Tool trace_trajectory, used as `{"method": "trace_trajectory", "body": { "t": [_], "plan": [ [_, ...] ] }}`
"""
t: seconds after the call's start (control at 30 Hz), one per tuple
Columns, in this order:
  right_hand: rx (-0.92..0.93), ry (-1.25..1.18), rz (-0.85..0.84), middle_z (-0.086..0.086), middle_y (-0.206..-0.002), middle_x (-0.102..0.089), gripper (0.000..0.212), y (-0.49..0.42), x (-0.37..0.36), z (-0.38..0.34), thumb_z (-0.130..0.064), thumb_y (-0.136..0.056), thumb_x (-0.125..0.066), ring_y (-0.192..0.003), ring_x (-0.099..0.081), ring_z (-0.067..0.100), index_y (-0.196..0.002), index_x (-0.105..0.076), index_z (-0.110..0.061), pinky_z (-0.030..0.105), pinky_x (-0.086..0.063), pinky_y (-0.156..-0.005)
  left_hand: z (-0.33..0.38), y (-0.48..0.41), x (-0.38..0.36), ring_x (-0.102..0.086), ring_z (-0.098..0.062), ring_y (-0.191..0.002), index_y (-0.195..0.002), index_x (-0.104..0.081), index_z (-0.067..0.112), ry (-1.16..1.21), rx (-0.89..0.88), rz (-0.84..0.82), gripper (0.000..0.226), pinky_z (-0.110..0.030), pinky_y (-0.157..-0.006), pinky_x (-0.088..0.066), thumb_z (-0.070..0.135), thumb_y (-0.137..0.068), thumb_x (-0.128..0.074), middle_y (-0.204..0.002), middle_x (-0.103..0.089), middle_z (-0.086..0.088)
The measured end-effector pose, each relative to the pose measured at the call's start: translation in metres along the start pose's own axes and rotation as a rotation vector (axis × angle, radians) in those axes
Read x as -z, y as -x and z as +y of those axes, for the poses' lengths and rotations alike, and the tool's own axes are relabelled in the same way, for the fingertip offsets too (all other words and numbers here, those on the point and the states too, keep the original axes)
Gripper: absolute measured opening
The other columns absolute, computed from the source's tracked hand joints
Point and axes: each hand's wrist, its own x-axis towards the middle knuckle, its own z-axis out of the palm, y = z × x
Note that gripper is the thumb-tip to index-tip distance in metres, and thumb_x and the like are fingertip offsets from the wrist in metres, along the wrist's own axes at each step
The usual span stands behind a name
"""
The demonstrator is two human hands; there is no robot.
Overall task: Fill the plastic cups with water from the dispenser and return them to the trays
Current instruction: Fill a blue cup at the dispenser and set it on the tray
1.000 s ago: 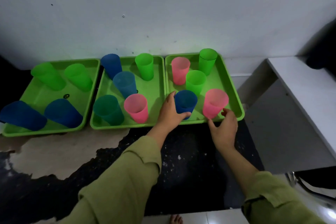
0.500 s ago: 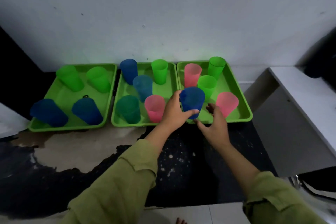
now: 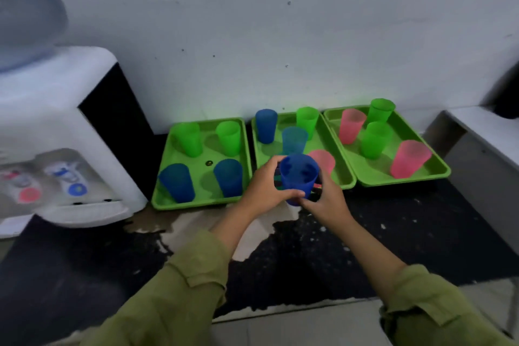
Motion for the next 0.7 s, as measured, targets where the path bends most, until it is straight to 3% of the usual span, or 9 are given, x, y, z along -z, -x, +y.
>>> {"method": "trace_trajectory", "body": {
  "t": [0.1,0.27,0.4,0.53,0.7],
  "plan": [
    [-0.001,0.001,-0.007,-0.013,-0.111,-0.058,0.074,0.01,-0.046,-0.015,-0.036,-0.058,-0.081,-0.103,-0.055,0.0,-0.122,-0.048,-0.023,0.009,-0.045,-0.084,-0.019,0.03,0.039,-0.054,-0.005,-0.105,-0.13,-0.043,0.016,-0.023,0.0,0.017,0.079,-0.005,-0.081,-0.045,0.015,-0.063,-0.085,-0.114,-0.054,0.011],
    [-0.045,-0.001,-0.05,-0.011,-0.109,-0.056,0.067,0.025,-0.113,-0.035,-0.022,-0.065,-0.084,-0.102,-0.056,0.007,-0.12,-0.046,-0.018,0.011,-0.048,-0.081,-0.059,0.08,0.101,-0.05,0.0,-0.113,-0.134,-0.041,0.019,-0.03,0.089,0.033,0.072,-0.021,-0.093,-0.046,0.026,-0.073,-0.078,-0.119,-0.051,0.015],
    [-0.079,0.054,-0.114,-0.003,-0.113,-0.056,0.073,0.026,-0.153,-0.044,-0.021,-0.064,-0.084,-0.106,-0.057,0.017,-0.125,-0.045,-0.013,0.033,-0.051,-0.088,-0.102,0.113,0.148,-0.055,-0.01,-0.113,-0.126,-0.049,0.018,-0.029,0.218,0.142,0.049,-0.027,-0.095,-0.047,0.027,-0.083,-0.069,-0.116,-0.058,0.003],
    [-0.078,0.072,-0.231,-0.005,-0.113,-0.053,0.069,0.024,-0.19,-0.06,-0.021,-0.065,-0.084,-0.108,-0.055,0.017,-0.122,-0.045,-0.015,0.031,-0.048,-0.087,-0.131,0.14,0.194,-0.061,-0.016,-0.099,-0.109,-0.06,0.009,-0.046,0.34,0.364,0.025,-0.013,-0.081,-0.046,0.014,-0.085,-0.065,-0.103,-0.064,-0.006],
    [-0.048,0.12,-0.319,-0.002,-0.118,-0.054,0.069,0.019,-0.247,-0.084,-0.021,-0.067,-0.082,-0.109,-0.053,0.014,-0.125,-0.044,-0.012,0.019,-0.039,-0.084,-0.157,0.167,0.252,-0.06,-0.016,-0.091,-0.106,-0.061,0.007,-0.021,0.433,0.556,0.021,-0.026,-0.084,-0.046,0.014,-0.086,-0.064,-0.096,-0.065,-0.004]
  ]
}}
